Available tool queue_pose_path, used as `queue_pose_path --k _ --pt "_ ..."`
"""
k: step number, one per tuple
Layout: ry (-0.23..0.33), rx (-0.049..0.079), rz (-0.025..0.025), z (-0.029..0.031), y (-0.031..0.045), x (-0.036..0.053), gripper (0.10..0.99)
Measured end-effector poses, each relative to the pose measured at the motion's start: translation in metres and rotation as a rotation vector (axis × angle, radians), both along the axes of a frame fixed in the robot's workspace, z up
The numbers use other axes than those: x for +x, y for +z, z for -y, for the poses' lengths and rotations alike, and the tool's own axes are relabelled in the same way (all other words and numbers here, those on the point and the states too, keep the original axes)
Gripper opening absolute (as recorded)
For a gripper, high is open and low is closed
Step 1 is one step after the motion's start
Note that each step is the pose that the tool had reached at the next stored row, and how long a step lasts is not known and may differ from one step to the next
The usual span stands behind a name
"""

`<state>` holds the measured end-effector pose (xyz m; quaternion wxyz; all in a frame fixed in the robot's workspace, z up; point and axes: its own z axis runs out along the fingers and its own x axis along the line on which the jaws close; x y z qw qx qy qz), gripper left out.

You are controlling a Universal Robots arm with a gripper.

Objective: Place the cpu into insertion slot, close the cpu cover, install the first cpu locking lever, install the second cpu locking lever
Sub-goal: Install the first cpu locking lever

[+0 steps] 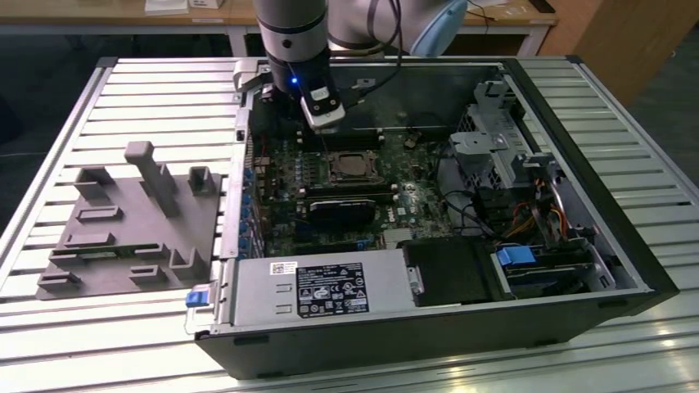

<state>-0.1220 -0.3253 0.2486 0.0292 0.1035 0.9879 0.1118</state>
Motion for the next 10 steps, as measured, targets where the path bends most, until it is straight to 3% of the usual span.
queue_pose_path --k 5,10 --pt "0.000 0.026 0.0023 0.0000 0.0020 -0.0001 0.102" --pt "0.000 0.030 0.0039 0.0000 0.0029 0.0000 0.102"
